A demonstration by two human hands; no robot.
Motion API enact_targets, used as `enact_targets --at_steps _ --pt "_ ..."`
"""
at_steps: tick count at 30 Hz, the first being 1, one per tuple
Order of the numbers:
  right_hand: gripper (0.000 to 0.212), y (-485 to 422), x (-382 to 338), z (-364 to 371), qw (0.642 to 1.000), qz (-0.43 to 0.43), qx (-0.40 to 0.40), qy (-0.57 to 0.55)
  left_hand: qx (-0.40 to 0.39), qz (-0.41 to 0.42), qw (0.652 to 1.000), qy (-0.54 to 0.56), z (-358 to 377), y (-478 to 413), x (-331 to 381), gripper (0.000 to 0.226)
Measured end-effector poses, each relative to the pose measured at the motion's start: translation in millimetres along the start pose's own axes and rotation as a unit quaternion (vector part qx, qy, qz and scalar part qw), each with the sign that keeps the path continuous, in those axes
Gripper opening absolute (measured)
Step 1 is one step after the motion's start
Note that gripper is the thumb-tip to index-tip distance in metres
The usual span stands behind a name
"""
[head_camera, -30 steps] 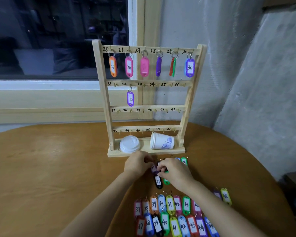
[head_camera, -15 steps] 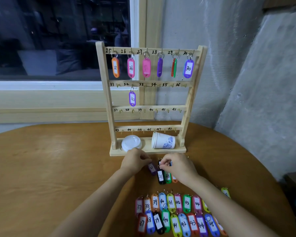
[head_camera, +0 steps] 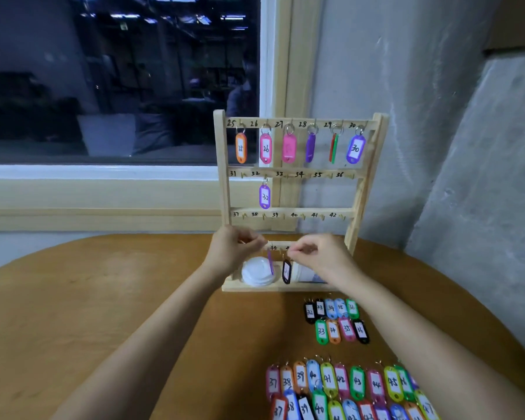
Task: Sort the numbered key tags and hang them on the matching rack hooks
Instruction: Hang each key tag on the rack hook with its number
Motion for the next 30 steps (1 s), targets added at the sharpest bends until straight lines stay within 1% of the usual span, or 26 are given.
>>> enact_targets --at_steps 2,4,6,10,14,17,21,25,28,30 --pt "0.006 -9.8 -20.2 -5.1 1.0 -0.016 0.015 -0.006 0.031 0.018 0.999 0.028 -21.6 -6.2 17.4 0.014" --pt "0.008 -18.0 -38.4 -9.9 0.999 -0.033 0.04 -0.016 0.066 0.027 0.996 0.059 -41.3 -13.8 29.7 0.011" --pt "0.006 -24.0 -54.6 -11.8 0.997 -0.049 0.058 -0.017 0.097 0.036 0.992 0.078 -57.3 -21.7 38.9 0.01" --pt "0.007 -32.2 -80.3 -14.5 0.994 -0.073 0.081 0.008 0.15 0.063 0.984 0.079 -78.4 -34.3 53.0 0.013" --pt "0.008 -39.6 -98.2 -16.5 0.99 -0.097 0.102 0.021 0.191 0.067 0.977 0.065 -86.2 -42.3 55.1 0.011" --pt "0.01 -45.8 -107.5 -18.8 0.987 -0.104 0.114 0.035 0.203 0.067 0.975 0.051 -86.7 -44.6 53.7 0.01" --pt "0.012 -54.3 -123.1 -28.3 0.979 -0.12 0.155 0.055 0.205 0.065 0.976 0.047 -86.7 -48.2 46.5 0.009" --pt "0.013 -66.9 -129.4 -33.0 0.974 -0.107 0.184 0.077 0.191 0.057 0.978 0.059 -83.7 -52.7 38.9 0.01" --pt "0.013 -71.5 -132.5 -34.8 0.968 -0.104 0.208 0.095 0.185 0.066 0.979 0.061 -82.2 -52.3 38.8 0.008" --pt "0.014 -74.1 -132.9 -32.7 0.964 -0.096 0.214 0.126 0.183 0.074 0.979 0.057 -81.3 -51.3 39.0 0.008"
Point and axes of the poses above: each hand's wrist, its own y-axis away from the middle knuckle, its own z-axis out of the palm, x = y × z, the point moved 10 cm from there along -y, towards the middle knuckle
